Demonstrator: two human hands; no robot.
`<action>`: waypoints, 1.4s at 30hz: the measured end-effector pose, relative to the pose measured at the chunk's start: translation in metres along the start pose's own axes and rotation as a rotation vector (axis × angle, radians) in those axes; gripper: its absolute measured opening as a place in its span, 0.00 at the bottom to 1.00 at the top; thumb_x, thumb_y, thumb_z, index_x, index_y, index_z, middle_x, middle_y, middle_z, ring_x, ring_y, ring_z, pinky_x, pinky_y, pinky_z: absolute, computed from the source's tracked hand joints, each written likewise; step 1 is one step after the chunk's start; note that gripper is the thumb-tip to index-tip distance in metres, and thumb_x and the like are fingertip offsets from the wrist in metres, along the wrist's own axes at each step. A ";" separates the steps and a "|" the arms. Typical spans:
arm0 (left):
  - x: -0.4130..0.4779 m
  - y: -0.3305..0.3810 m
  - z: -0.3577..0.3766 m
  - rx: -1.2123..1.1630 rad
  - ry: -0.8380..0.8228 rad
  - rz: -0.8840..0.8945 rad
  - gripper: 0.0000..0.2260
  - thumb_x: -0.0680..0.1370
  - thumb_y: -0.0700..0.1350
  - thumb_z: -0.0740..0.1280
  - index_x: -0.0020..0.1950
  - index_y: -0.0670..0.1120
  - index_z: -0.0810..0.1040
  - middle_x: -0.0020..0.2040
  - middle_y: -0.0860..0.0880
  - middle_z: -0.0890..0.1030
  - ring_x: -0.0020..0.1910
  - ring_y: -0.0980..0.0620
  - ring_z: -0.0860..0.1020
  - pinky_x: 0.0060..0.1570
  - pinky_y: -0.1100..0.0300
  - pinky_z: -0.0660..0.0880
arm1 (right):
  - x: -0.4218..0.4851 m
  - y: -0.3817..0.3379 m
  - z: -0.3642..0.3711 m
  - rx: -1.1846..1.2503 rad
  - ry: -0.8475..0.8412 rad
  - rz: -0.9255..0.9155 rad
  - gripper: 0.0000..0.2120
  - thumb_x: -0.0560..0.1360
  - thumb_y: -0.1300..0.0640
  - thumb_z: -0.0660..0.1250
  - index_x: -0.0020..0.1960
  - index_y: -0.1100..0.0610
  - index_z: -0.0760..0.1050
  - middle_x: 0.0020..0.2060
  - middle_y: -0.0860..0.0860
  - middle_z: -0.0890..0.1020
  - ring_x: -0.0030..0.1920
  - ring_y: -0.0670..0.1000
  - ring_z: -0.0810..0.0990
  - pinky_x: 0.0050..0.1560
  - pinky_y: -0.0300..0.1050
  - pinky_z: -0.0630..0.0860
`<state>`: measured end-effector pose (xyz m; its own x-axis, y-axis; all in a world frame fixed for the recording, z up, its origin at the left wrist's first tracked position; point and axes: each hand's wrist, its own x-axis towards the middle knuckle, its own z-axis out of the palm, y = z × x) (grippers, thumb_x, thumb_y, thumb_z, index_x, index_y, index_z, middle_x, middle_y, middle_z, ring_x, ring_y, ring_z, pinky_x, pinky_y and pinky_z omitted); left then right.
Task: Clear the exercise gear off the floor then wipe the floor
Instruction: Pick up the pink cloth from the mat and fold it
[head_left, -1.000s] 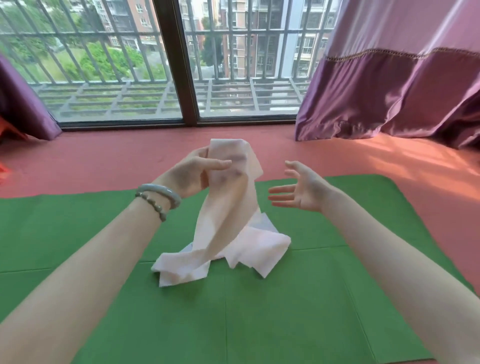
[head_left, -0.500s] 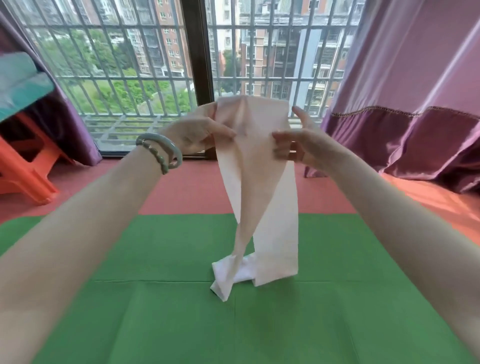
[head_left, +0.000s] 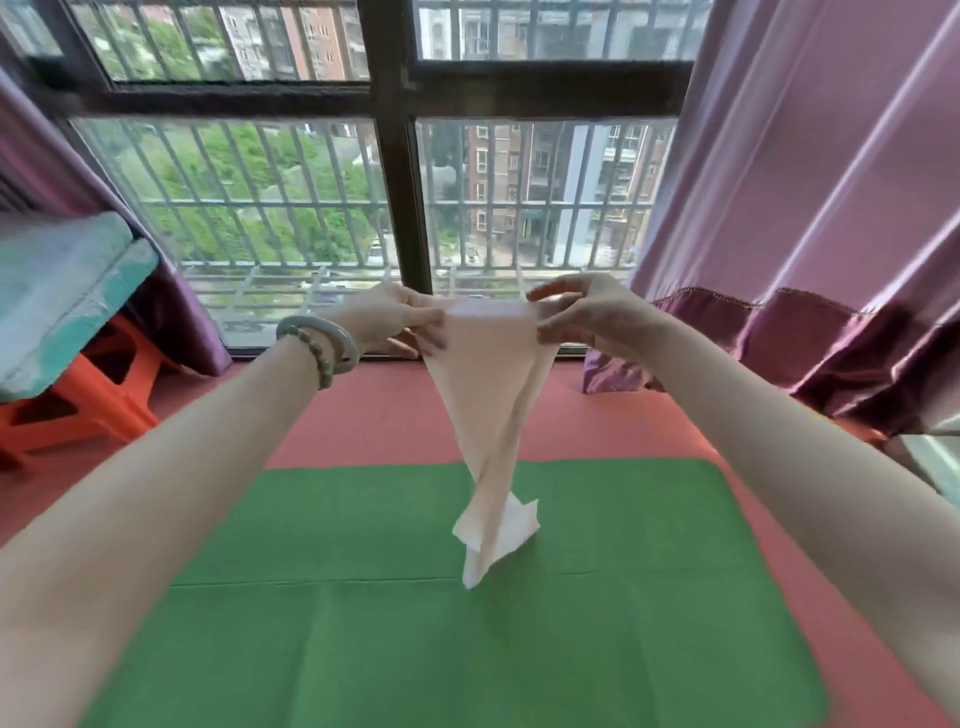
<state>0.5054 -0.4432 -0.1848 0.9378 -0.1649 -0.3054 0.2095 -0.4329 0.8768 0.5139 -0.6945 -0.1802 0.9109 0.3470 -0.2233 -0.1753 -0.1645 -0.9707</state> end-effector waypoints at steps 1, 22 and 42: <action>-0.009 0.022 -0.008 0.025 -0.016 -0.004 0.08 0.79 0.45 0.64 0.41 0.45 0.78 0.35 0.49 0.84 0.38 0.52 0.81 0.47 0.57 0.78 | -0.007 -0.023 -0.002 -0.032 0.009 0.000 0.18 0.66 0.78 0.67 0.52 0.63 0.76 0.48 0.60 0.76 0.43 0.56 0.81 0.42 0.41 0.81; -0.143 0.359 -0.141 -0.155 0.067 0.229 0.09 0.70 0.35 0.72 0.49 0.41 0.77 0.42 0.46 0.81 0.39 0.54 0.81 0.44 0.64 0.80 | -0.119 -0.391 -0.034 0.065 0.159 -0.145 0.19 0.72 0.72 0.65 0.61 0.62 0.72 0.41 0.56 0.78 0.34 0.51 0.81 0.38 0.43 0.82; -0.190 0.337 -0.125 -0.014 -0.009 -0.029 0.08 0.71 0.29 0.70 0.42 0.40 0.74 0.43 0.45 0.77 0.42 0.53 0.79 0.38 0.69 0.79 | -0.143 -0.377 -0.001 -0.202 0.030 0.116 0.12 0.70 0.75 0.66 0.48 0.62 0.75 0.48 0.58 0.78 0.47 0.53 0.80 0.42 0.39 0.82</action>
<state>0.4319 -0.4471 0.2152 0.9287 -0.1603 -0.3344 0.2408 -0.4250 0.8726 0.4505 -0.6828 0.2177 0.9002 0.2882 -0.3265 -0.2036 -0.3842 -0.9005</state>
